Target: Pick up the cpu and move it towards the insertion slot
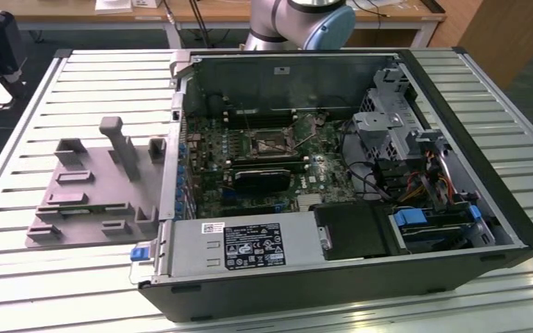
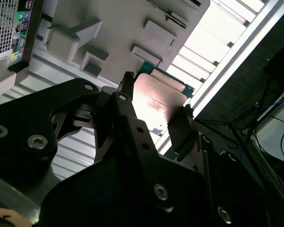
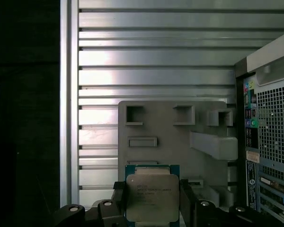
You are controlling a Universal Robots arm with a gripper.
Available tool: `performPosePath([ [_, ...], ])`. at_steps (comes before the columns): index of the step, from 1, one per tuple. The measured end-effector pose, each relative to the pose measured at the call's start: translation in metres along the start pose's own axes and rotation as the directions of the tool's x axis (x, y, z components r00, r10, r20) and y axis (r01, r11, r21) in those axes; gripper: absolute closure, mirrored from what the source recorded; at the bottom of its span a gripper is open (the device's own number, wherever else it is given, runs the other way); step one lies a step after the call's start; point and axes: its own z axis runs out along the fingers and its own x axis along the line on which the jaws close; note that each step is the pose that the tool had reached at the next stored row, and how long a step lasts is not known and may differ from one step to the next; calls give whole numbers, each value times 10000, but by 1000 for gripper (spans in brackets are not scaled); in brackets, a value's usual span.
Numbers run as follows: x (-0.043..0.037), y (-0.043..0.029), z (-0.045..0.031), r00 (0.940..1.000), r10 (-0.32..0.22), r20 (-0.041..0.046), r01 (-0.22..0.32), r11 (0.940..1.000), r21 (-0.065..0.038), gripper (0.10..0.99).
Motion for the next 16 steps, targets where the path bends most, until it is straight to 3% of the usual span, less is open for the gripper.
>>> performPosePath([
  [6,-59,2,0,10000,0,-1,0,10000,1,549],
  [16,-398,12,11,10000,0,-2,0,10000,0,549],
])
